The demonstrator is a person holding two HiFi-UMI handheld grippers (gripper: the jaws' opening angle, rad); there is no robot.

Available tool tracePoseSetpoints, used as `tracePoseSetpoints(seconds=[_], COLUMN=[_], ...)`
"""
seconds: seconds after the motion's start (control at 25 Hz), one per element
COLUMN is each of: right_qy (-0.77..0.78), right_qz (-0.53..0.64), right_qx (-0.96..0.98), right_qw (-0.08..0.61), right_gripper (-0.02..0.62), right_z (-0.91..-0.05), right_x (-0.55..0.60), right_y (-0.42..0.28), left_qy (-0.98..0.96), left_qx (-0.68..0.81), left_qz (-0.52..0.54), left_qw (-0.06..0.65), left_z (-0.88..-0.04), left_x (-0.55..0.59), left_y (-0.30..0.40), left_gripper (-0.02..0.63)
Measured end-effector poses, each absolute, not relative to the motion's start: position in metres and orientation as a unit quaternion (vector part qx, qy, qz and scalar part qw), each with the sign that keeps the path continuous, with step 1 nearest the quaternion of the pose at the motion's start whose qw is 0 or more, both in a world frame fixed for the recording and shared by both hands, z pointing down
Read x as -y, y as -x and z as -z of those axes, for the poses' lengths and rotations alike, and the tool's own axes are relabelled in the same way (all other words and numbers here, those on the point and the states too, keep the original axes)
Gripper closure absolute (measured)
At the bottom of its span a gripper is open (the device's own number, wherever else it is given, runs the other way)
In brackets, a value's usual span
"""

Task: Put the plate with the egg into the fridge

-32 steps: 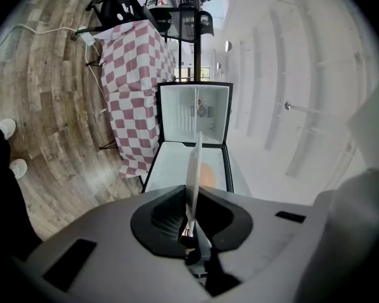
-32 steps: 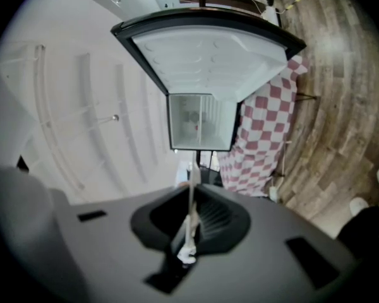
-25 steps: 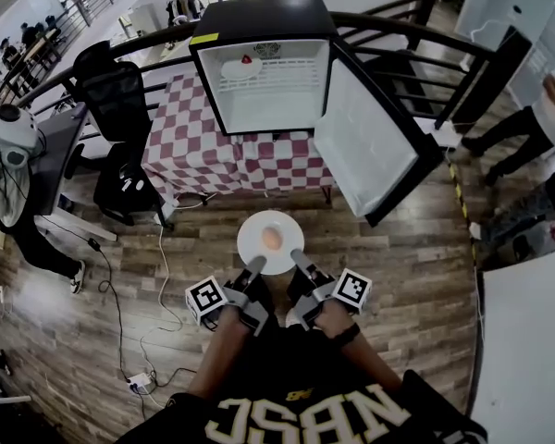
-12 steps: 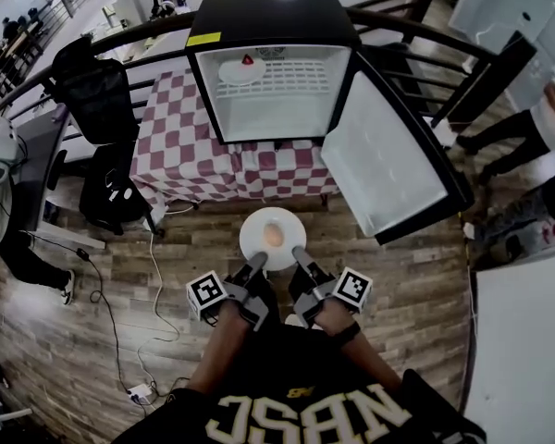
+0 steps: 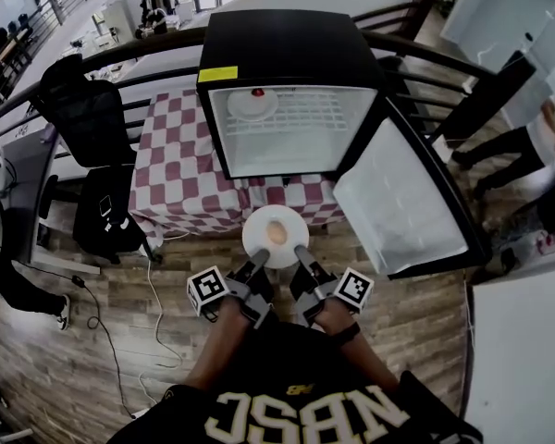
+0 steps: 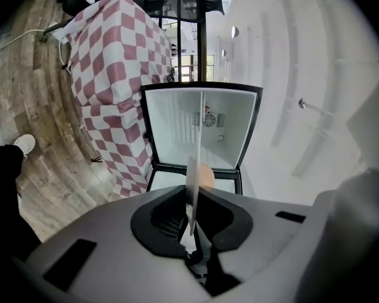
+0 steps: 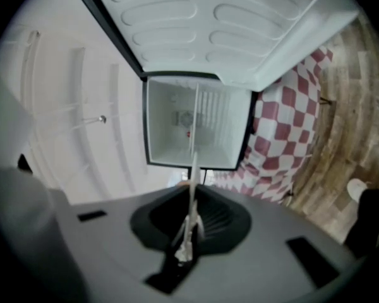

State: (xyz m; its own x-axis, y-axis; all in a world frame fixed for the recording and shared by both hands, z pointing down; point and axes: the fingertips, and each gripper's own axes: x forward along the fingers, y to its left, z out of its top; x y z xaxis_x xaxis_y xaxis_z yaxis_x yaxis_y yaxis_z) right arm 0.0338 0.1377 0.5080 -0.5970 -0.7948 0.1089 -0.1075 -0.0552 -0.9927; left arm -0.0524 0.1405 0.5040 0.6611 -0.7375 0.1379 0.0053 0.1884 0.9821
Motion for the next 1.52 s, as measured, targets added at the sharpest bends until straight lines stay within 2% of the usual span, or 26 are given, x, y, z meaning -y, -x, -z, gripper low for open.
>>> tracePoseSetpoints(seconds=[0.4, 1.04, 1.4, 1.52], right_qy=[0.379, 0.407, 0.418, 0.41], right_qz=[0.629, 0.634, 0.639, 0.63], right_qx=[-0.623, -0.608, -0.61, -0.622], right_qw=[0.27, 0.248, 0.212, 0.22], right_gripper=[0.558, 0.559, 0.56, 0.56], right_z=[-0.519, -0.558, -0.596, -0.604], right_x=[-0.088, -0.04, -0.01, 0.004], right_y=[-0.005, -0.005, -0.014, -0.015], left_qy=[-0.584, -0.593, -0.598, -0.598], left_qx=[0.305, 0.322, 0.344, 0.355], left_qz=[0.245, 0.208, 0.159, 0.142], left_qw=[0.711, 0.708, 0.706, 0.704], left_z=[-0.514, -0.556, -0.605, -0.616], left_x=[-0.088, -0.037, -0.01, -0.002], left_y=[0.083, 0.083, 0.07, 0.067], left_gripper=[0.565, 0.565, 0.566, 0.565])
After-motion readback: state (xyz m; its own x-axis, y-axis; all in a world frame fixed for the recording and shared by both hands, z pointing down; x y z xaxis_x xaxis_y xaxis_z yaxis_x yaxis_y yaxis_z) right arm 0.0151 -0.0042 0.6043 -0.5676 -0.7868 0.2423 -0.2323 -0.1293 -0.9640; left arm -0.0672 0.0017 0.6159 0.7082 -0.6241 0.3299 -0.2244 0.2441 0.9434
